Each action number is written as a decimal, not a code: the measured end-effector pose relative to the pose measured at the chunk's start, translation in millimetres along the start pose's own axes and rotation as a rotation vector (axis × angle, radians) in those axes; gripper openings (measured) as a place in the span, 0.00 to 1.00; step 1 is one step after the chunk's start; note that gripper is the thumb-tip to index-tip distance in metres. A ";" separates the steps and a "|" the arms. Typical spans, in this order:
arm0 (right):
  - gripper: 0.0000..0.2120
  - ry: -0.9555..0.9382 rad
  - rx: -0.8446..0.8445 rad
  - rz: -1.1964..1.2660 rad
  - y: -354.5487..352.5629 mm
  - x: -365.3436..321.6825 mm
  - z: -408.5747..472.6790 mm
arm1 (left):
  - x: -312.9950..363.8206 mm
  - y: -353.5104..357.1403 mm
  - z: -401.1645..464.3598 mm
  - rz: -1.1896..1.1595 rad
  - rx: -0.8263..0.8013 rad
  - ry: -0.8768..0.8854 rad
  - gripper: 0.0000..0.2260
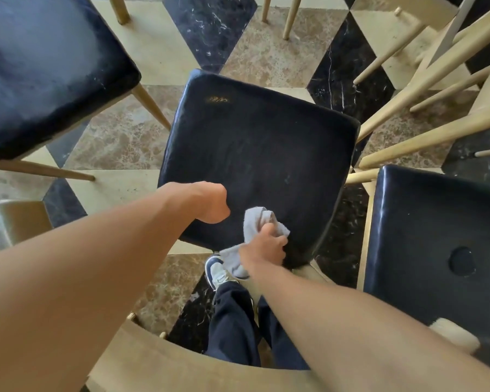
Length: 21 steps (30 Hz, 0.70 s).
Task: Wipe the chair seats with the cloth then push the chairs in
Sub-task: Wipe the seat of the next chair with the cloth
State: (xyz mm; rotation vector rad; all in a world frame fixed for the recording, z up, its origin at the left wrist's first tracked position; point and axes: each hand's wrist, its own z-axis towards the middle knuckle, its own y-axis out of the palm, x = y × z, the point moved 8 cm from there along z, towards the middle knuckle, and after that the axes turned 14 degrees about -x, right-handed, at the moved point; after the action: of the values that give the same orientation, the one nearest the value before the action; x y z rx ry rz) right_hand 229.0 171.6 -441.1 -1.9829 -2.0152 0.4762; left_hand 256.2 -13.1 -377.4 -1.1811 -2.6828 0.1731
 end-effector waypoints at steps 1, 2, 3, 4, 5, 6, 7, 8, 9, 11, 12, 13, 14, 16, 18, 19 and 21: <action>0.25 -0.046 0.017 -0.019 9.3 -10.1 -7.0 | -1.1 -2.2 -0.2 0.007 -0.004 0.003 0.16; 0.25 -0.114 0.030 -0.074 18.2 -21.4 -14.7 | -2.1 -4.6 -1.0 0.020 -0.004 0.003 0.16; 0.25 -0.199 0.040 -0.148 27.5 -33.5 -22.8 | -3.0 -7.4 -1.6 0.032 -0.002 0.001 0.15; 0.26 -0.294 0.046 -0.224 39.2 -46.4 -31.7 | -4.7 -8.5 -1.9 0.047 -0.001 -0.001 0.15; 0.25 -0.395 0.056 -0.306 47.8 -59.4 -40.2 | -5.1 -10.0 -2.1 0.058 0.004 -0.003 0.15; 0.24 -0.492 0.064 -0.390 56.9 -71.5 -47.4 | -6.1 -9.8 -1.8 0.074 0.008 -0.008 0.15; 0.22 -0.577 0.068 -0.460 62.7 -81.2 -52.1 | -6.0 -9.7 -0.9 0.091 0.011 -0.013 0.14; 0.22 -0.650 0.064 -0.519 65.6 -87.5 -53.5 | -5.7 -9.5 -0.2 0.108 0.016 -0.018 0.14; 0.23 -0.710 0.049 -0.578 65.2 -90.5 -52.1 | -5.9 -9.2 0.8 0.120 0.018 -0.020 0.14; 0.23 -0.846 -0.020 -0.728 59.1 -86.8 -47.2 | -6.2 -9.1 1.2 0.124 0.021 -0.010 0.14; 0.22 -0.933 -0.062 -0.818 55.7 -79.8 -46.1 | -6.6 -8.4 1.3 0.109 0.019 -0.006 0.13; 0.21 -1.012 -0.096 -0.912 50.7 -69.5 -45.0 | -6.6 -8.0 1.5 0.092 0.019 -0.005 0.12; 0.19 -1.059 -0.120 -1.014 43.5 -56.9 -41.0 | -6.3 -7.2 1.6 0.081 0.019 -0.007 0.11; 0.17 -1.058 -0.134 -1.220 19.6 -29.2 -26.7 | -2.5 -4.3 2.7 0.070 0.012 -0.004 0.11; 0.17 -1.028 -0.129 -1.337 -13.4 -5.4 -10.8 | 2.2 -1.3 4.9 0.051 0.001 0.008 0.13; 0.17 -1.023 -0.134 -1.362 -29.9 5.4 -4.9 | 4.6 0.2 6.2 0.039 -0.002 0.018 0.13; 0.19 -1.032 -0.138 -1.362 -61.1 23.0 3.1 | 9.4 0.9 6.5 0.020 -0.003 0.027 0.13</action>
State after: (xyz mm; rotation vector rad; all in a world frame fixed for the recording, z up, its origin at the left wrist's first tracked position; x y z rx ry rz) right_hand 171.6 194.0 -419.2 0.1280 -3.3214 1.0424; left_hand 249.2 -5.8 -382.6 -1.2024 -2.6496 0.1552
